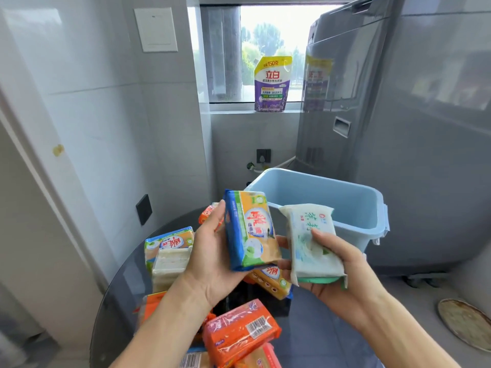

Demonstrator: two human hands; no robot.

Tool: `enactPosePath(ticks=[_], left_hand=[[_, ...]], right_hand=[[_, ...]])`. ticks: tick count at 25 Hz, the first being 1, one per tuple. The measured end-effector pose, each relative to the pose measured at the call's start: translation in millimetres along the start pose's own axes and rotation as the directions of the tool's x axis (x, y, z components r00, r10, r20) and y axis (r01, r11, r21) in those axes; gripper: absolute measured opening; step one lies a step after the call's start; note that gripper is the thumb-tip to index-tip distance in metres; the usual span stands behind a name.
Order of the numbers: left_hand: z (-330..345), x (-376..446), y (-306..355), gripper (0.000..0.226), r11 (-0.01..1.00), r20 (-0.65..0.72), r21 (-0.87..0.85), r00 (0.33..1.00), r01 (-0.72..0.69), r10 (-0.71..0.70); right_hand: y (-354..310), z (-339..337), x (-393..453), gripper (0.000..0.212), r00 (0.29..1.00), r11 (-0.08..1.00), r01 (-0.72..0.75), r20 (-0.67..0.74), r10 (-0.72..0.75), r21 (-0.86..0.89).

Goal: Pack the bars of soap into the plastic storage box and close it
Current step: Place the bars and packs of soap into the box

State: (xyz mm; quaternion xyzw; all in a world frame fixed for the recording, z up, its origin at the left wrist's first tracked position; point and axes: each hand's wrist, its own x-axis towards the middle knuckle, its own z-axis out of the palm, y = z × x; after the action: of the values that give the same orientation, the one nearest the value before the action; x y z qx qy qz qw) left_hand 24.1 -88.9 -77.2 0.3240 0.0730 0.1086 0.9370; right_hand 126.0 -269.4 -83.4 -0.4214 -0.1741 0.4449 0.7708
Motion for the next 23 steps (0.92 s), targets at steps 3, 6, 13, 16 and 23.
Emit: enactPosePath(ticks=[3,6,13,16,23], left_hand=[[3.0,4.1,-4.4,0.056,1.0,-0.047,0.011,0.999,-0.015,0.016],[10.2,15.5,2.3,0.058,0.993,-0.04,0.088,0.996,-0.073,0.077],[38.9,83.4,48.1,0.065,0.967,0.012,0.227,0.993,-0.116,0.116],[53.1,132.0,61.2,0.048,0.881,-0.034,0.47,0.996,-0.056,0.081],[34.8,191.6,19.4,0.022,0.29,-0.221,0.937,0.974,0.196,0.057]], right_hand=[[-6.4,11.4,1.4,0.044,0.996,0.999,-0.02,-0.093,0.016,-0.036],[-22.9,22.4,5.9,0.037,0.994,0.996,0.052,-0.089,-0.058,-0.071],[-78.8,3.7,14.3,0.046,0.901,0.943,0.311,-0.278,-0.332,-0.117],[-85.2,-23.5,27.2,0.033,0.797,0.895,0.275,-0.438,-0.416,-0.351],[-85.0,-30.2,51.9,0.028,0.766,0.827,0.149,-0.466,-0.443,-0.543]])
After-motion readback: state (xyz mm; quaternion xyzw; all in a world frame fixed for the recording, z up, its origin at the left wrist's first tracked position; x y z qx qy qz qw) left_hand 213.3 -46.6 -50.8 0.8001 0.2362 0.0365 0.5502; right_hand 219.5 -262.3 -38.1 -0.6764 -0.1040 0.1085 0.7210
